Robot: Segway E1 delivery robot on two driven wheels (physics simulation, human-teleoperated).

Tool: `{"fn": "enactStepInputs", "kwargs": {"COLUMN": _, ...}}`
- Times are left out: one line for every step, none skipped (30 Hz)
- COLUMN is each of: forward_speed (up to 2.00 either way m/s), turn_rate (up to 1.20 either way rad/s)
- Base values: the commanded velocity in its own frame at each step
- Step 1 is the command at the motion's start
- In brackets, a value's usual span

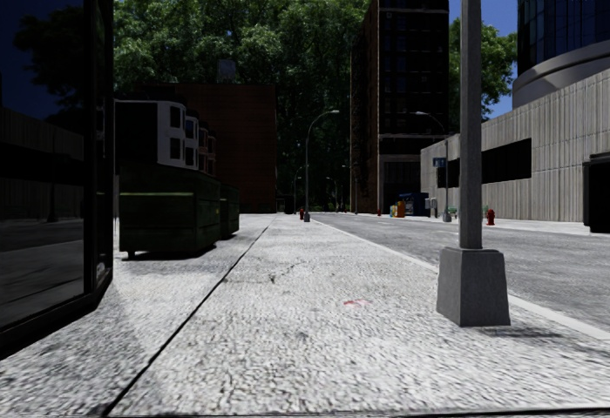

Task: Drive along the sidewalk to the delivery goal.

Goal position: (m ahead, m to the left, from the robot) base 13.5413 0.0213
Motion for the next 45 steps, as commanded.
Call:
{"fn": "enactStepInputs", "kwargs": {"forward_speed": 1.91, "turn_rate": 0.22}}
{"fn": "enactStepInputs", "kwargs": {"forward_speed": 1.91, "turn_rate": 0.22}}
{"fn": "enactStepInputs", "kwargs": {"forward_speed": 1.91, "turn_rate": 0.24}}
{"fn": "enactStepInputs", "kwargs": {"forward_speed": 1.91, "turn_rate": 0.24}}
{"fn": "enactStepInputs", "kwargs": {"forward_speed": 1.91, "turn_rate": 0.29}}
{"fn": "enactStepInputs", "kwargs": {"forward_speed": 1.91, "turn_rate": 0.32}}
{"fn": "enactStepInputs", "kwargs": {"forward_speed": 1.91, "turn_rate": 0.32}}
{"fn": "enactStepInputs", "kwargs": {"forward_speed": 1.91, "turn_rate": 0.32}}
{"fn": "enactStepInputs", "kwargs": {"forward_speed": 1.91, "turn_rate": 0.33}}
{"fn": "enactStepInputs", "kwargs": {"forward_speed": 1.91, "turn_rate": 0.33}}
{"fn": "enactStepInputs", "kwargs": {"forward_speed": 1.91, "turn_rate": 0.33}}
{"fn": "enactStepInputs", "kwargs": {"forward_speed": 1.91, "turn_rate": 0.33}}
{"fn": "enactStepInputs", "kwargs": {"forward_speed": 1.91, "turn_rate": 0.33}}
{"fn": "enactStepInputs", "kwargs": {"forward_speed": 1.91, "turn_rate": 0.33}}
{"fn": "enactStepInputs", "kwargs": {"forward_speed": 1.91, "turn_rate": 0.33}}
{"fn": "enactStepInputs", "kwargs": {"forward_speed": 1.91, "turn_rate": 0.33}}
{"fn": "enactStepInputs", "kwargs": {"forward_speed": 1.91, "turn_rate": 0.33}}
{"fn": "enactStepInputs", "kwargs": {"forward_speed": 1.91, "turn_rate": 0.33}}
{"fn": "enactStepInputs", "kwargs": {"forward_speed": 1.91, "turn_rate": 0.33}}
{"fn": "enactStepInputs", "kwargs": {"forward_speed": 1.91, "turn_rate": 0.33}}
{"fn": "enactStepInputs", "kwargs": {"forward_speed": 1.91, "turn_rate": 0.25}}
{"fn": "enactStepInputs", "kwargs": {"forward_speed": 1.91, "turn_rate": 0.0}}
{"fn": "enactStepInputs", "kwargs": {"forward_speed": 1.91, "turn_rate": 0.0}}
{"fn": "enactStepInputs", "kwargs": {"forward_speed": 1.91, "turn_rate": 0.0}}
{"fn": "enactStepInputs", "kwargs": {"forward_speed": 1.91, "turn_rate": 0.0}}
{"fn": "enactStepInputs", "kwargs": {"forward_speed": 1.91, "turn_rate": 0.0}}
{"fn": "enactStepInputs", "kwargs": {"forward_speed": 1.91, "turn_rate": 0.0}}
{"fn": "enactStepInputs", "kwargs": {"forward_speed": 1.91, "turn_rate": 0.0}}
{"fn": "enactStepInputs", "kwargs": {"forward_speed": 1.91, "turn_rate": 0.0}}
{"fn": "enactStepInputs", "kwargs": {"forward_speed": 1.91, "turn_rate": 0.0}}
{"fn": "enactStepInputs", "kwargs": {"forward_speed": 1.91, "turn_rate": 0.0}}
{"fn": "enactStepInputs", "kwargs": {"forward_speed": 1.91, "turn_rate": 0.0}}
{"fn": "enactStepInputs", "kwargs": {"forward_speed": 1.91, "turn_rate": 0.0}}
{"fn": "enactStepInputs", "kwargs": {"forward_speed": 1.91, "turn_rate": 0.0}}
{"fn": "enactStepInputs", "kwargs": {"forward_speed": 1.91, "turn_rate": 0.0}}
{"fn": "enactStepInputs", "kwargs": {"forward_speed": 1.91, "turn_rate": 0.0}}
{"fn": "enactStepInputs", "kwargs": {"forward_speed": 1.91, "turn_rate": 0.0}}
{"fn": "enactStepInputs", "kwargs": {"forward_speed": 1.91, "turn_rate": 0.0}}
{"fn": "enactStepInputs", "kwargs": {"forward_speed": 1.91, "turn_rate": 0.0}}
{"fn": "enactStepInputs", "kwargs": {"forward_speed": 1.91, "turn_rate": 0.0}}
{"fn": "enactStepInputs", "kwargs": {"forward_speed": 1.91, "turn_rate": 0.0}}
{"fn": "enactStepInputs", "kwargs": {"forward_speed": 1.91, "turn_rate": 0.0}}
{"fn": "enactStepInputs", "kwargs": {"forward_speed": 1.91, "turn_rate": 0.0}}
{"fn": "enactStepInputs", "kwargs": {"forward_speed": 1.91, "turn_rate": 0.0}}
{"fn": "enactStepInputs", "kwargs": {"forward_speed": 1.91, "turn_rate": 0.0}}
